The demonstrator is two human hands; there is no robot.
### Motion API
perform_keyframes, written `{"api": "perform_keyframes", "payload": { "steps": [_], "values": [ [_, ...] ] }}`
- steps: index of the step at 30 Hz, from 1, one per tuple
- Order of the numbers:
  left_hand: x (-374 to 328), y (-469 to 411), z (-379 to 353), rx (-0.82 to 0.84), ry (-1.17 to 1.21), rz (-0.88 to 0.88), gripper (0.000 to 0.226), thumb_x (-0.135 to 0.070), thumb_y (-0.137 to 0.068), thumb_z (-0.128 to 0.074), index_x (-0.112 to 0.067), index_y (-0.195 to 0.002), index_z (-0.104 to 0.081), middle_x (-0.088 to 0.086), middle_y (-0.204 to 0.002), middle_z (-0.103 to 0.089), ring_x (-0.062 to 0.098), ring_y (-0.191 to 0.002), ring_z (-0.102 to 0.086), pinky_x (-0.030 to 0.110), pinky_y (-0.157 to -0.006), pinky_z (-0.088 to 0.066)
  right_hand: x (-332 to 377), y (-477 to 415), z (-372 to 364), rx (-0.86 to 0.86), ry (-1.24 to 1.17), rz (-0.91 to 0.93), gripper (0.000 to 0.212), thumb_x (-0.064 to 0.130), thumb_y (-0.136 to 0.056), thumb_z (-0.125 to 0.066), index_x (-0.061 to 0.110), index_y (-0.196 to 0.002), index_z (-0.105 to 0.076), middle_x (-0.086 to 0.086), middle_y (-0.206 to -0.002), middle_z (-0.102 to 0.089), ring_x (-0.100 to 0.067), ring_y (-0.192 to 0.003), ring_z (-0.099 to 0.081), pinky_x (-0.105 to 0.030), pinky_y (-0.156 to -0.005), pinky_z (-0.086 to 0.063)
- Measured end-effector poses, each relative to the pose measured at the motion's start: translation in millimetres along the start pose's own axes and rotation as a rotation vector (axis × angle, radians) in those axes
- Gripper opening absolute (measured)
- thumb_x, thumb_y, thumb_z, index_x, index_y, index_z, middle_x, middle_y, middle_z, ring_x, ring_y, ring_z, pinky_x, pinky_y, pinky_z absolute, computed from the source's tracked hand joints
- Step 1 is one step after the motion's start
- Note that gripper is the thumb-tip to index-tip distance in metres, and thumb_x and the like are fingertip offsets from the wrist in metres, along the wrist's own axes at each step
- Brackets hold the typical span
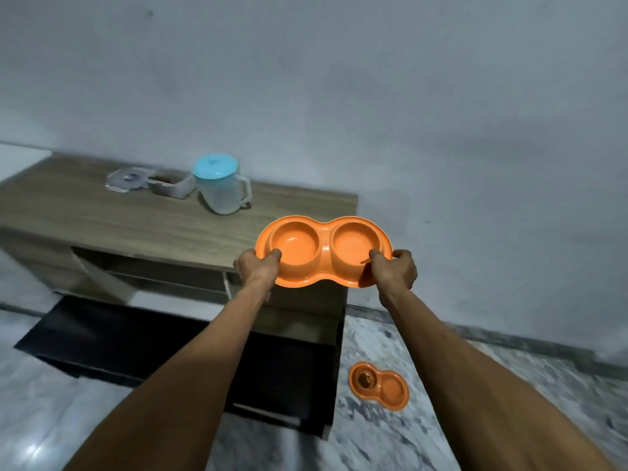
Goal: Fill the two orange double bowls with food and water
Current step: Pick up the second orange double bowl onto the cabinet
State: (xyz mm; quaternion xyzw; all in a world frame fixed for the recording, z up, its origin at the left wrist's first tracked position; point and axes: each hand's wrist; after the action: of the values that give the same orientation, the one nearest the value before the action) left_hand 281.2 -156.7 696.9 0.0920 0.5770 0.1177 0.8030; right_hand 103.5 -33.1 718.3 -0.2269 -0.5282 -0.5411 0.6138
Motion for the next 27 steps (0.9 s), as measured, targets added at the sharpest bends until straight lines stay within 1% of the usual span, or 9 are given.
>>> {"api": "perform_keyframes", "payload": {
  "steps": [3,7,9,14,16,19,22,24,27],
  "values": [
    [2,-35,53,-0.064,0.003,0.018,0.031,-0.032,-0.075,-0.073,-0.009,-0.094,-0.066,0.019,-0.114,-0.064,0.034,-0.090,-0.066,0.046,-0.084,-0.058,15,27,-56,0.074,0.023,0.030,0.058,0.035,-0.083,-0.071,0.014,-0.131,-0.048,-0.014,-0.134,-0.053,-0.036,-0.115,-0.056,-0.048,-0.096,-0.050],
    [3,-80,114,-0.131,0.036,0.019,0.036,-0.027,-0.079,-0.073,-0.003,-0.105,-0.067,0.019,-0.106,-0.068,0.037,-0.091,-0.068,0.048,-0.085,-0.058,31,53,-131,0.148,0.054,0.053,0.056,0.034,-0.085,-0.070,0.012,-0.132,-0.049,-0.014,-0.137,-0.052,-0.036,-0.121,-0.053,-0.043,-0.098,-0.045],
    [6,-110,142,-0.168,0.044,0.017,0.037,-0.025,-0.080,-0.073,-0.001,-0.106,-0.067,0.019,-0.104,-0.068,0.037,-0.092,-0.067,0.049,-0.085,-0.057,38,67,-174,0.190,0.055,0.049,0.056,0.033,-0.085,-0.070,0.011,-0.132,-0.049,-0.015,-0.137,-0.051,-0.036,-0.122,-0.052,-0.043,-0.100,-0.044],
    [8,-192,201,-0.190,0.003,0.027,0.041,-0.028,-0.081,-0.073,0.001,-0.110,-0.067,0.019,-0.101,-0.068,0.036,-0.093,-0.067,0.049,-0.086,-0.057,51,88,-274,0.238,0.043,0.021,0.056,0.031,-0.085,-0.070,0.011,-0.133,-0.048,-0.015,-0.138,-0.050,-0.035,-0.123,-0.052,-0.043,-0.100,-0.044],
    [6,-225,219,-0.190,-0.024,0.030,0.042,-0.028,-0.081,-0.073,0.001,-0.111,-0.066,0.018,-0.096,-0.067,0.036,-0.089,-0.068,0.048,-0.083,-0.058,57,93,-312,0.234,0.049,-0.008,0.056,0.030,-0.084,-0.071,0.011,-0.132,-0.049,-0.015,-0.136,-0.051,-0.035,-0.121,-0.053,-0.044,-0.100,-0.044],
    [2,-271,242,-0.171,-0.042,0.043,0.035,-0.028,-0.081,-0.073,-0.003,-0.104,-0.065,0.019,-0.095,-0.067,0.037,-0.086,-0.068,0.045,-0.075,-0.059,64,100,-363,0.223,0.041,-0.034,0.057,0.033,-0.081,-0.073,0.012,-0.129,-0.050,-0.015,-0.133,-0.053,-0.035,-0.118,-0.054,-0.049,-0.100,-0.047],
    [4,-315,259,-0.161,-0.087,0.041,0.025,-0.028,-0.077,-0.074,-0.009,-0.088,-0.064,0.021,-0.095,-0.070,0.037,-0.085,-0.069,0.050,-0.076,-0.059,71,103,-408,0.206,0.074,-0.057,0.058,0.035,-0.080,-0.074,0.013,-0.129,-0.050,-0.015,-0.132,-0.053,-0.036,-0.117,-0.055,-0.052,-0.100,-0.048],
    [6,-340,267,-0.149,-0.102,0.034,0.023,-0.027,-0.077,-0.075,-0.008,-0.081,-0.064,0.022,-0.091,-0.071,0.036,-0.083,-0.069,0.051,-0.076,-0.059,73,103,-432,0.196,0.090,-0.068,0.059,0.035,-0.080,-0.074,0.013,-0.129,-0.049,-0.015,-0.132,-0.053,-0.036,-0.117,-0.055,-0.053,-0.100,-0.048],
    [7,-375,275,-0.100,-0.142,0.042,0.028,-0.029,-0.079,-0.074,-0.002,-0.085,-0.069,0.018,-0.087,-0.069,0.032,-0.080,-0.067,0.041,-0.075,-0.056,74,102,-465,0.158,0.102,-0.088,0.057,0.035,-0.079,-0.073,0.013,-0.127,-0.051,-0.015,-0.129,-0.055,-0.036,-0.117,-0.055,-0.052,-0.100,-0.048]
  ]
}}
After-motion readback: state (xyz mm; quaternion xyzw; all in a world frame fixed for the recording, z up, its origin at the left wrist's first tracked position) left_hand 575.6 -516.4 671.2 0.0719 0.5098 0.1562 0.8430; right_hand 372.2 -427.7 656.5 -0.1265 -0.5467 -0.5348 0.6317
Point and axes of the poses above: each hand's wrist, its own y-axis away from the middle knuckle, its own z-axis out of the back of the hand, x = y × z
